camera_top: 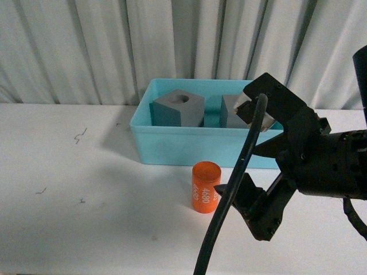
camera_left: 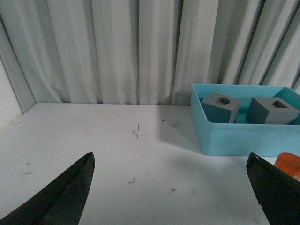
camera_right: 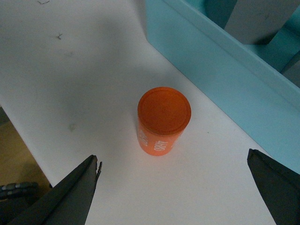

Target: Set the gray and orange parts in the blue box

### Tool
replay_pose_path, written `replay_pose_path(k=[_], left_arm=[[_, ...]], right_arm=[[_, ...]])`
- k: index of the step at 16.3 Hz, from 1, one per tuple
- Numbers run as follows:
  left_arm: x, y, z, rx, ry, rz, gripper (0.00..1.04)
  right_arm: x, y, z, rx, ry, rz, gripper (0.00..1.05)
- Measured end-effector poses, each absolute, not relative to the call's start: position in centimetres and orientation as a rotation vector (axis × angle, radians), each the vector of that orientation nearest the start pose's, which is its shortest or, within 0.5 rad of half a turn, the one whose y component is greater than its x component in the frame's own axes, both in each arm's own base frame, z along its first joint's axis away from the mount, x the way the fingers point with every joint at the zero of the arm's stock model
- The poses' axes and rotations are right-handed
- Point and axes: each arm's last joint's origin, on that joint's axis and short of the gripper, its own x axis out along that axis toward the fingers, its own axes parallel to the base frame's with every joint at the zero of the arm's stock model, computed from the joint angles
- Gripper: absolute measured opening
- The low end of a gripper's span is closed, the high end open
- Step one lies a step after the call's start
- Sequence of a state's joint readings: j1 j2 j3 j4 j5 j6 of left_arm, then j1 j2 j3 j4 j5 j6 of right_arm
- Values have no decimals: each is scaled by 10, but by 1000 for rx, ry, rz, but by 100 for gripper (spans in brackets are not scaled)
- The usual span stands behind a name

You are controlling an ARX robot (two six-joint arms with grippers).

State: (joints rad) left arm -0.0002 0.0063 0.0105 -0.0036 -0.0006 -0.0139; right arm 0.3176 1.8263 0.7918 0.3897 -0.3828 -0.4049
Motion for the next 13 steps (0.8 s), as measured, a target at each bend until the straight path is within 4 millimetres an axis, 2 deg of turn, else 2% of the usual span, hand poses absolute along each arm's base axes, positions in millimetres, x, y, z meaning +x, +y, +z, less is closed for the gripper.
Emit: replay_pose_path(k=[5,13], left_arm=[[97,0,166,-14,-1,0,98],[97,0,166,-14,-1,0,98]], right_arm=[[335,132,104,-358,541,812,98],[347,151,91,-382,549,820,98]])
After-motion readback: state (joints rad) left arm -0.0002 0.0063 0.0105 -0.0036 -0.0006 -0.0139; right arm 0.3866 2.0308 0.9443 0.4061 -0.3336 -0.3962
